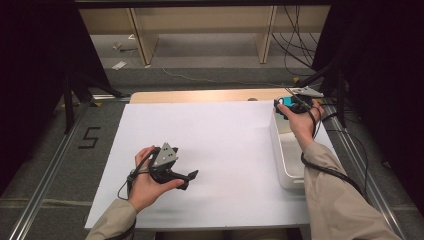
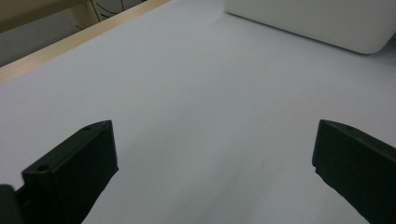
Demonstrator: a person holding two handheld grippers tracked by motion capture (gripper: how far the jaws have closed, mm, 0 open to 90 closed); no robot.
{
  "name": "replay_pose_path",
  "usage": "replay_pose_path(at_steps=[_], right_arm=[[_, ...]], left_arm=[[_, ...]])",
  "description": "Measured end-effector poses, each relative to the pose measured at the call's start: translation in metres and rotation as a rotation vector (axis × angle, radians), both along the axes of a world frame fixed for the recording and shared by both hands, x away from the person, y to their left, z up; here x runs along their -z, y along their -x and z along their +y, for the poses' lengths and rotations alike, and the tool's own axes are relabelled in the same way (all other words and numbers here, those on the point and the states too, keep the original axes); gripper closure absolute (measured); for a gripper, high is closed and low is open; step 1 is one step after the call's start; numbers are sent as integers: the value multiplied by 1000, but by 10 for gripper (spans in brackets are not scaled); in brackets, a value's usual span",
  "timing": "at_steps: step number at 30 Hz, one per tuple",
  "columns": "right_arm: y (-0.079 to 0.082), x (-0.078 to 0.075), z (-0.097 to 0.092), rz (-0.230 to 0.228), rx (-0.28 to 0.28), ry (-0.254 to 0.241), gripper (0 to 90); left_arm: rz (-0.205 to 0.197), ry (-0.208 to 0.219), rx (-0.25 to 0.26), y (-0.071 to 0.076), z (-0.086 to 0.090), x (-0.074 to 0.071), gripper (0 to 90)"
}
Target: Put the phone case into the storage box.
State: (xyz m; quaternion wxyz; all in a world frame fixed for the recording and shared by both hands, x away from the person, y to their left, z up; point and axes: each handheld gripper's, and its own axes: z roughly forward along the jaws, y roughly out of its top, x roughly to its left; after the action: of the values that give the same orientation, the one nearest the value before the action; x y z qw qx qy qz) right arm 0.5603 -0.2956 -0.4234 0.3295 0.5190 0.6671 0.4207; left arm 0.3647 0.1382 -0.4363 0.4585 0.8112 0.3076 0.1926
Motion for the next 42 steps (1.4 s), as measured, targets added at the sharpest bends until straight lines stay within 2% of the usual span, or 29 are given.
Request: replay_pose_path(at_steps=[16, 29, 42], right_arm=[[-1, 2, 1, -1, 7, -5, 170], [-2, 2, -2, 23, 18, -14, 39], [0, -9, -8, -7, 28, -59, 26]], left_arm=[[-1, -1, 0, 0, 0, 0, 0], [-1, -1, 1, 0, 0, 0, 0], [0, 0, 0, 0, 0, 0, 0]])
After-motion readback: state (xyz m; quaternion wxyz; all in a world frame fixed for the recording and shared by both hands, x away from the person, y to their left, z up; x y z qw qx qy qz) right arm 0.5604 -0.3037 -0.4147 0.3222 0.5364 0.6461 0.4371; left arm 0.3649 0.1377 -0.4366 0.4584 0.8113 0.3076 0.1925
